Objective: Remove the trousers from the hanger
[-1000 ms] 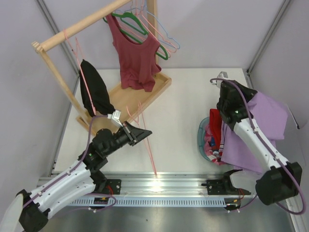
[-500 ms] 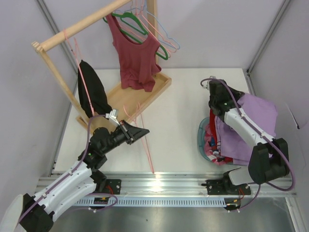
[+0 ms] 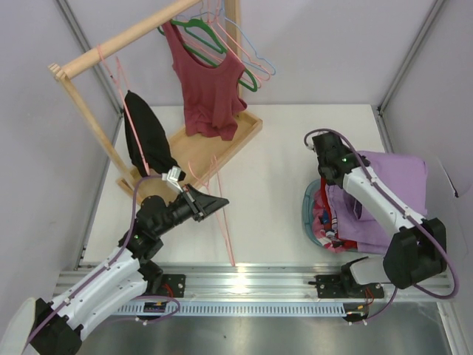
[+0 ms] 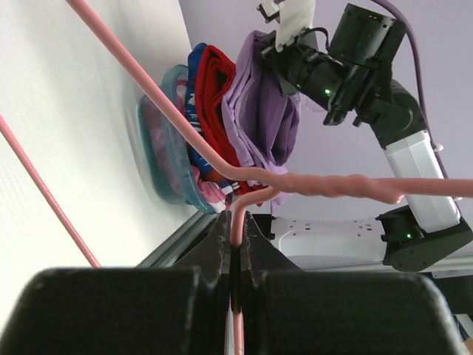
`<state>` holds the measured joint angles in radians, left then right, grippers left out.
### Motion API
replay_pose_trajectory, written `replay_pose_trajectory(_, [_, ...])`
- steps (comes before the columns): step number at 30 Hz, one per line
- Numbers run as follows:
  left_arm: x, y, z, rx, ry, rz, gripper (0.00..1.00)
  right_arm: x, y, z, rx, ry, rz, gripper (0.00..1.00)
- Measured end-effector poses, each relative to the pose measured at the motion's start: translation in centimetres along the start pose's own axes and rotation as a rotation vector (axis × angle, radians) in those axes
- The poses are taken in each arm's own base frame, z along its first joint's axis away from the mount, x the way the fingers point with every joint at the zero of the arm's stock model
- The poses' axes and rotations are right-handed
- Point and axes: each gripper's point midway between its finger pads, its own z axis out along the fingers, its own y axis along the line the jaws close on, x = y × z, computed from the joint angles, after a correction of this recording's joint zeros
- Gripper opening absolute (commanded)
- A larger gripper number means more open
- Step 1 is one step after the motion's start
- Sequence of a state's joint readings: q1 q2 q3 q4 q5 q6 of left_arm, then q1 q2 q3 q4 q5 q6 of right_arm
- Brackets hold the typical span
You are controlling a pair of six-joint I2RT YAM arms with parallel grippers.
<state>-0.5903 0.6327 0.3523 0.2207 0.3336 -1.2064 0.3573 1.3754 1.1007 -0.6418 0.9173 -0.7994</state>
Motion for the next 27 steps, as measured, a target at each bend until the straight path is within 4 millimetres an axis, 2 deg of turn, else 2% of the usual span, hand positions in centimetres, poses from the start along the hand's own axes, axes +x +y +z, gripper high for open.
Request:
replay_pose_trajectory(8, [0.1, -0.2, -0.1, 0.009, 0.008, 0.0, 0.0, 1.7, -1.1, -4.6, -0.048, -0.001, 0.007, 0.0])
replay_pose_trajectory(13, [0.1, -0.5, -0.2, 0.018, 0.006, 0.002, 0.0, 3.2, 1.0, -6.1, -0.13, 0.038, -0.075, 0.0])
replay_pose_trajectory(18, [0.1, -0.6, -0.2, 0.022, 0.004, -0.002, 0.0, 3.5, 2.9, -7.4, -0.197, 0.039, -0.057, 0.0])
replay_pose_trajectory(19, [0.1, -0.6, -0.2, 0.022, 0.004, -0.002, 0.0, 3.6, 3.3, -7.5, -0.203, 0.041, -0.055, 0.06])
replay_pose_trajectory(20, [0.1, -0.6, -0.2, 0.022, 0.004, -0.002, 0.0, 3.7, 3.6, -7.5, -0.207, 0.046, -0.054, 0.37])
replay_pose_trajectory(22, [0.1, -0.6, -0.2, 0.022, 0.004, -0.002, 0.0, 3.9, 4.3, -7.4, -0.221, 0.063, -0.041, 0.64])
replay_pose_trajectory(23, [0.1, -0.6, -0.2, 0.022, 0.004, -0.002, 0.0, 3.8, 4.5, -7.3, -0.225, 0.068, -0.03, 0.93])
replay_pose_trajectory(24, [0.1, -0.6, -0.2, 0.022, 0.004, -0.002, 0.0, 3.6, 4.7, -7.3, -0.226, 0.071, -0.017, 0.99])
replay_pose_trajectory(27, [0.1, -0.6, -0.2, 0.021, 0.005, -0.002, 0.0, 2.2, 4.1, -7.5, -0.228, 0.052, 0.016, 0.99])
